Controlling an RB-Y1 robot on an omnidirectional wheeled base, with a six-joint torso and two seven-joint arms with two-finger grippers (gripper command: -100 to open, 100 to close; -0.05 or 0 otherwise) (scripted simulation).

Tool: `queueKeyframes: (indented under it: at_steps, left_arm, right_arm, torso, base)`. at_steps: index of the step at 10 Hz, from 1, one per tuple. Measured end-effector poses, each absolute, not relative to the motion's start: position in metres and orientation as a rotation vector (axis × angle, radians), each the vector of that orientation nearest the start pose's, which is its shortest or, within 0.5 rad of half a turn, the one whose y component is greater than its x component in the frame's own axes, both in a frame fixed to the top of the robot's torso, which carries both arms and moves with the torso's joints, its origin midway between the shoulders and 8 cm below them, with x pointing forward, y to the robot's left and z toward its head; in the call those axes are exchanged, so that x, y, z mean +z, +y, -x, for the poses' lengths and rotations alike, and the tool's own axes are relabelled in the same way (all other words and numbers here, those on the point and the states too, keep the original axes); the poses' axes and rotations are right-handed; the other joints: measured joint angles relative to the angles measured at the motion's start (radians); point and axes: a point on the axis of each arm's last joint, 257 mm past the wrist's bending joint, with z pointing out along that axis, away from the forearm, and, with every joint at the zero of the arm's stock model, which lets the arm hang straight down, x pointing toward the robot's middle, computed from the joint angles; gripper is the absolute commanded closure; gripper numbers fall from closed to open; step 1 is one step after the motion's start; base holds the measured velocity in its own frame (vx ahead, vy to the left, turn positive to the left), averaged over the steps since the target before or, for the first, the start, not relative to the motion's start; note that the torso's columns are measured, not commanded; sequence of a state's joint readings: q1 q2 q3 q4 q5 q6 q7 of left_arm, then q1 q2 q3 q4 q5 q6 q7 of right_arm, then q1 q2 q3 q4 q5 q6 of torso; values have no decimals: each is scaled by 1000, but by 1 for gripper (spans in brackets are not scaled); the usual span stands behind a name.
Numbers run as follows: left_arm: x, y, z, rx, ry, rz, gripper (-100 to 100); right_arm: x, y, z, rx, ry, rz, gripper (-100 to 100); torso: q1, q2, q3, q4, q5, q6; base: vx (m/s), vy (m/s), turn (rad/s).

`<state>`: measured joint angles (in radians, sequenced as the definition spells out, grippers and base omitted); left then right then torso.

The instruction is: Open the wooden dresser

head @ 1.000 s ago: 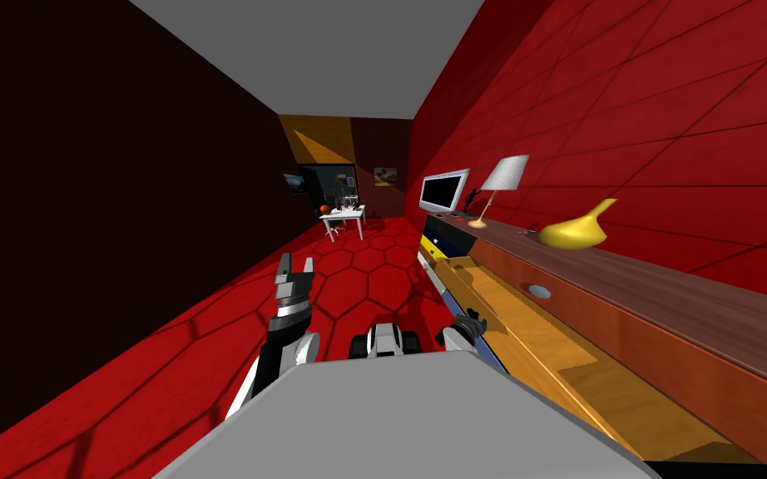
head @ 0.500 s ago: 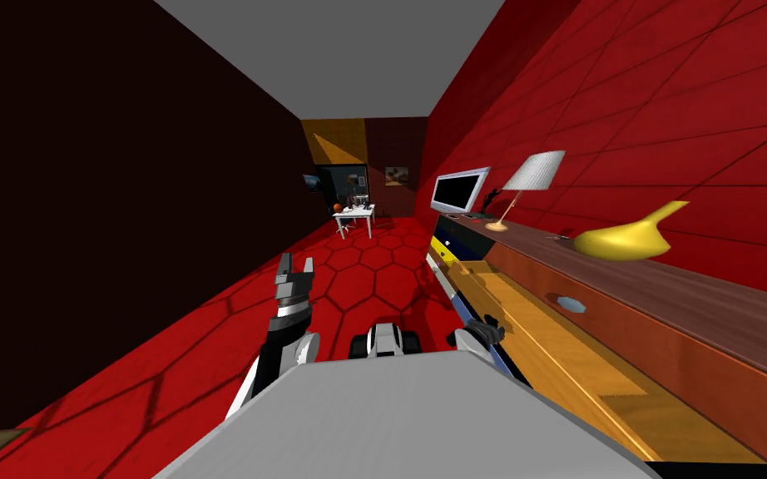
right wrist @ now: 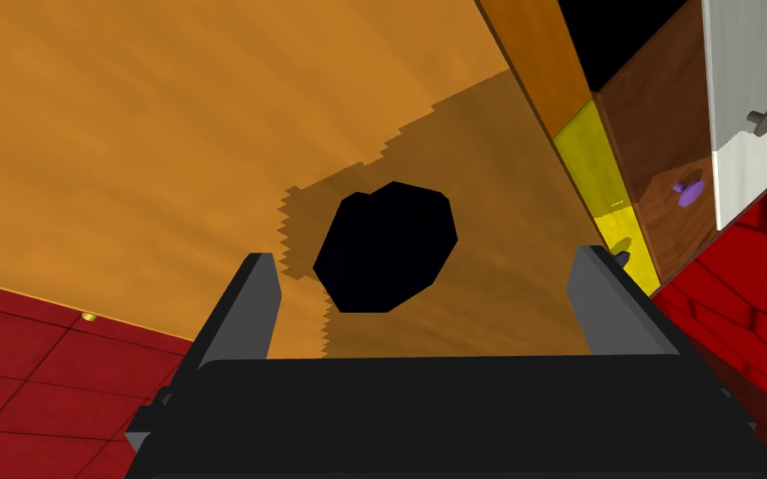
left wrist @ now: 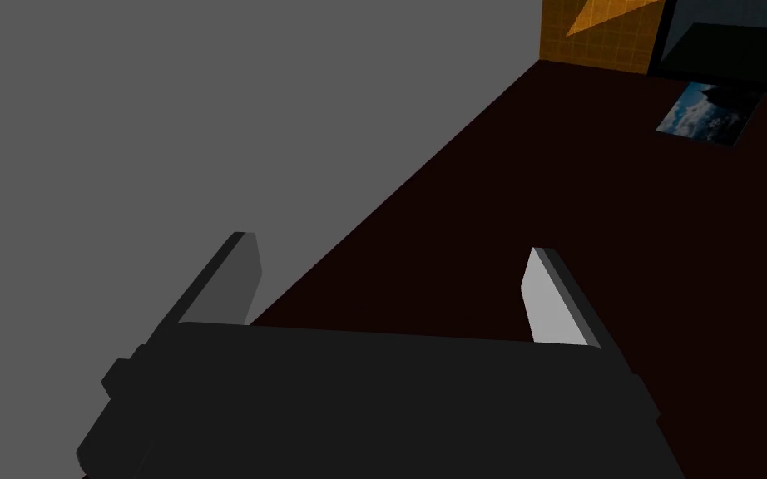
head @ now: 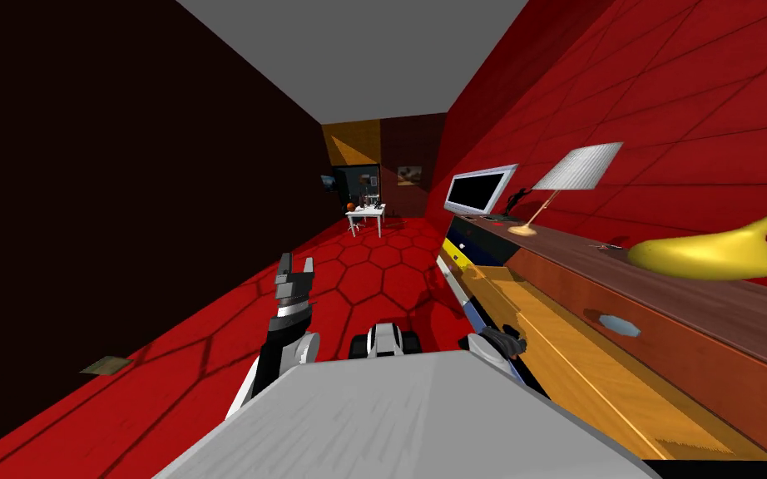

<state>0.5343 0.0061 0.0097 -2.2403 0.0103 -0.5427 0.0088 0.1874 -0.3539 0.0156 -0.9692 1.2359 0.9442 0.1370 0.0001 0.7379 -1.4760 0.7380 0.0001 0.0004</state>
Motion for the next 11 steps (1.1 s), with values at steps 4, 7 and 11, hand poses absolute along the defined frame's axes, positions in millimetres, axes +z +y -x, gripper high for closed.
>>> queueKeyframes:
  at_steps: [4, 7, 11]
  left_arm:
    - [4, 288, -341, -1289, 625, 684, 0]
    - [4, 288, -340, -1288, 626, 684, 0]
    - [4, 288, -341, -1288, 625, 684, 0]
  right_arm:
    - [-452, -661, -161, -1417, 2101, -641, -100]
    - [-447, -660, -165, -1419, 2091, -647, 100]
    - [-448, -632, -195, -1400, 2092, -560, 100]
  torso:
    - [-1, 0, 0, 0, 0, 0]
    - [-5, -2, -1, -1, -1, 1]
    - [3, 3, 1, 1, 1, -1]
  base:
    - [-32, 58, 170]
    - [20, -47, -187]
    - [39, -58, -222]
